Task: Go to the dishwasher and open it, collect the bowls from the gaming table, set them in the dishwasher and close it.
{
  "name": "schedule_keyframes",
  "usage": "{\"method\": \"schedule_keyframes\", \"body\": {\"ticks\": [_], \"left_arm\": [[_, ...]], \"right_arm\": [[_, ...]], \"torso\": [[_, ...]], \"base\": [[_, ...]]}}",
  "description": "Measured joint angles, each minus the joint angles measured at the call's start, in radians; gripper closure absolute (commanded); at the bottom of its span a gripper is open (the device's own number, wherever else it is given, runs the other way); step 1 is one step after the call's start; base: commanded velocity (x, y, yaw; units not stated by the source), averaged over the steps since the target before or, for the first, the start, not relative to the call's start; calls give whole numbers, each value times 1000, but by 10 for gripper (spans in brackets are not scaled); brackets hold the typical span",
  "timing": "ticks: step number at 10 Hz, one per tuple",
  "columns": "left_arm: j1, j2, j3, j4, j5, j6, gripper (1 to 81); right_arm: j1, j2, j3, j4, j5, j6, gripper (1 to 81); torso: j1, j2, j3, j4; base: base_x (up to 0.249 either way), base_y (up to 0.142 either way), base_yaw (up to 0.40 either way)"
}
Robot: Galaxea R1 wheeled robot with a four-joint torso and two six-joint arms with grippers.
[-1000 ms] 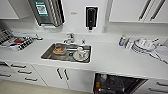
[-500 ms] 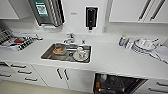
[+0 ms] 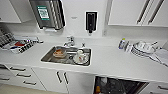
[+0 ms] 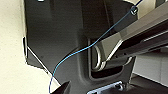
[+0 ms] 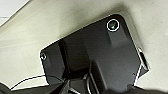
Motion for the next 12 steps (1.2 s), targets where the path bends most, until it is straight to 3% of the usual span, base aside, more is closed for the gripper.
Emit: {"method": "schedule_keyframes", "body": {"ticks": [6, 10, 12], "left_arm": [[13, 0, 0, 1, 2, 7, 10], [14, 0, 0, 1, 3, 9, 10], [19, 0, 0, 1, 3, 9, 10]], "right_arm": [[106, 9, -4, 15, -6, 14, 10], [156, -14, 31, 120, -21, 32, 10], [166, -23, 49, 162, -37, 50, 10]], "torso": [[130, -207, 1, 0], [213, -340, 2, 0], [224, -359, 2, 0]], "base": [[0, 0, 0], [0, 0, 0], [0, 0, 0]]}}
